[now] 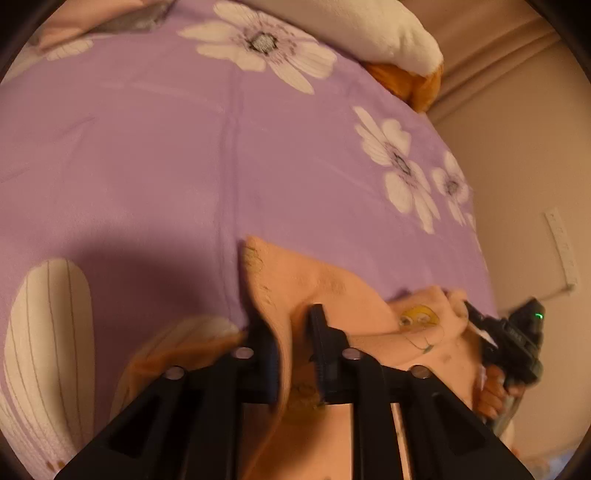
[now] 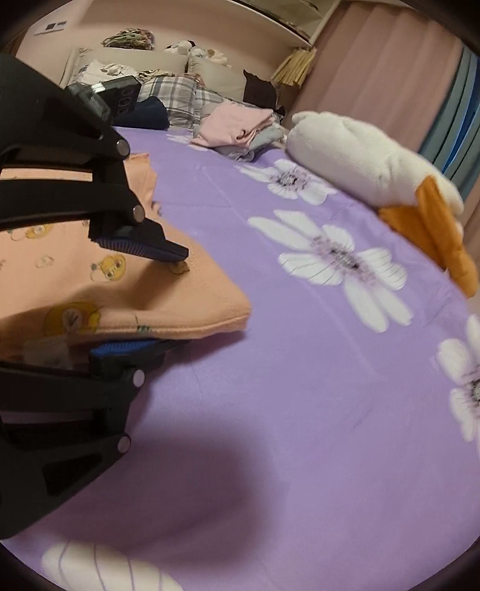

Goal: Fold small clothes

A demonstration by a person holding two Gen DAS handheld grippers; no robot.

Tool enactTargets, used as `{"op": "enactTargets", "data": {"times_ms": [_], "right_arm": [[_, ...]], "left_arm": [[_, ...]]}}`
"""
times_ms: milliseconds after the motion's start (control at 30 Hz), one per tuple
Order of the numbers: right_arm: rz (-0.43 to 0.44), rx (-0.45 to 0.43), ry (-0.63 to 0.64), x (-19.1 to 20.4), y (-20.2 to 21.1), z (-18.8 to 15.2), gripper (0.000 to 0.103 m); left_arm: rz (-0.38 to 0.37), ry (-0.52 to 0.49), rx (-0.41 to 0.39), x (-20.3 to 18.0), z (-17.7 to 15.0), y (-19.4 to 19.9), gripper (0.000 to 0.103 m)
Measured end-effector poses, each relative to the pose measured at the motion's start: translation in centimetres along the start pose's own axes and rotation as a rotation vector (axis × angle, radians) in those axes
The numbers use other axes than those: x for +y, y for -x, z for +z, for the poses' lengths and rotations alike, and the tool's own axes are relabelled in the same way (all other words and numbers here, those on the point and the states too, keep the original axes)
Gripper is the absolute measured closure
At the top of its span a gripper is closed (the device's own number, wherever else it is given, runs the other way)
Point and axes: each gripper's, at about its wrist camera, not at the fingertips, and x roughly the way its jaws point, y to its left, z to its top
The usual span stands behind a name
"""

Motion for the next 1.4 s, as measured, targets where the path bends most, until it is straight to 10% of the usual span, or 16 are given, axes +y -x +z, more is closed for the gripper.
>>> {"op": "enactTargets", "data": {"times_ms": [67, 233, 333, 500, 633, 767, 833, 967, 1067, 1200, 1300, 1400], "right_arm": [[-0.043, -0.015, -0.022, -0.5, -0.2, 0.1, 0.098], [0.029, -0.065, -0.038, 0.0, 1.6, 0.2, 0.099], [0.135, -0.106, -0.053, 1.0, 3.4, 0.4, 0.099], [-0.074, -0.113, 0.018, 1.2, 1.9, -0.1, 0.094], [-0.01, -0.066, -0.118, -1.5, 0.7, 0.1, 0.093], [-0.127, -0.172, 0.012, 1.3, 4.2, 0.5, 0.087], [-0.058, -0.18, 0.028, 2.1, 5.7, 0.3, 0.085], [0.045, -0.112, 0.067, 3.7, 6.0, -0.9, 0.081], [-0.049, -0.001, 0.074, 3.5, 3.2, -2.7, 0.081], [-0.137, 0.025, 0.068, 1.8, 2.2, -3.7, 0.1], [-0.108, -0.003, 0.044, 2.0, 5.1, -3.5, 0.088], [0.005, -0.065, 0.07, 3.1, 8.2, -4.9, 0.083]], "left_arm": [[0.004, 0.086, -0.011, 0.4, 0.3, 0.1, 0.095], [0.313, -0.045, -0.228, -2.3, -0.5, 2.8, 0.1], [0.192, 0.064, -0.251, -0.2, 0.0, 4.4, 0.1], [0.257, 0.127, -0.254, 2.8, -0.1, 3.7, 0.1], [0.204, 0.169, -0.235, 4.3, -0.1, 4.2, 0.099], [0.192, 0.266, -0.313, 4.3, 0.2, 8.1, 0.092], [0.147, 0.252, -0.347, 3.7, -0.5, 10.2, 0.069], [0.069, 0.13, -0.207, 1.1, -3.4, 9.5, 0.066], [0.252, 0.038, -0.081, 1.0, -5.1, 5.6, 0.069], [0.317, 0.072, -0.139, 2.4, -6.1, 6.8, 0.073], [0.422, 0.15, -0.217, 3.9, -7.2, 9.6, 0.072], [0.244, 0.228, -0.24, 5.2, -8.4, 12.6, 0.068]]}}
